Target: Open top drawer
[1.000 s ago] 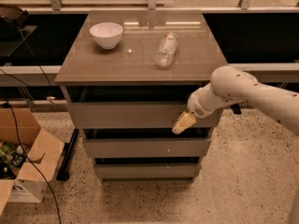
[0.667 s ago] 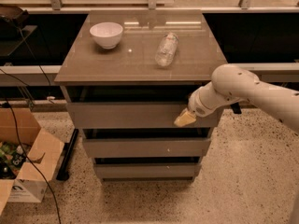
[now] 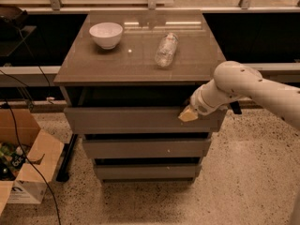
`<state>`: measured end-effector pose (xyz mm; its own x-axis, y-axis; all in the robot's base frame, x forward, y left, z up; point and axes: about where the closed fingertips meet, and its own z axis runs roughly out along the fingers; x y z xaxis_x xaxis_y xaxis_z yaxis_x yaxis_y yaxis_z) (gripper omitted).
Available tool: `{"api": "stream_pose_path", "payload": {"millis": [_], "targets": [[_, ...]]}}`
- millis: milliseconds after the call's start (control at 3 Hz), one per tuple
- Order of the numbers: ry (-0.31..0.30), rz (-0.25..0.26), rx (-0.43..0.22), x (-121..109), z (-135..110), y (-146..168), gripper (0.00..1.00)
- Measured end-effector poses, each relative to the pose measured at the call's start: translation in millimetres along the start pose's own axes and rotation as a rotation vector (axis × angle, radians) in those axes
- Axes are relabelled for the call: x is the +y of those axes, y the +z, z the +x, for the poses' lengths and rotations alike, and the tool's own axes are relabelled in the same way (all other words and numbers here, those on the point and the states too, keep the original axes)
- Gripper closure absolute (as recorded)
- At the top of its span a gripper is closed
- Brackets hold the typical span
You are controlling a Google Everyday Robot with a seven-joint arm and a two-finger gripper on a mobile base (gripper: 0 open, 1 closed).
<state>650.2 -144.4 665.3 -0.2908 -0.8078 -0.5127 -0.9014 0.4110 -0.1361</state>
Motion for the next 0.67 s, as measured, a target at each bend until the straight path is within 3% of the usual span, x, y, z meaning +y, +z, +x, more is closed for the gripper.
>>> {"api": "stream_pose_path", "payload": {"millis": [333, 667], "targets": [[-0.011, -0.029, 0.0, 14.6, 1.2, -5.0, 0.87], [-0.011, -0.031, 0.0, 15.4, 1.6, -5.8, 0.64]]}}
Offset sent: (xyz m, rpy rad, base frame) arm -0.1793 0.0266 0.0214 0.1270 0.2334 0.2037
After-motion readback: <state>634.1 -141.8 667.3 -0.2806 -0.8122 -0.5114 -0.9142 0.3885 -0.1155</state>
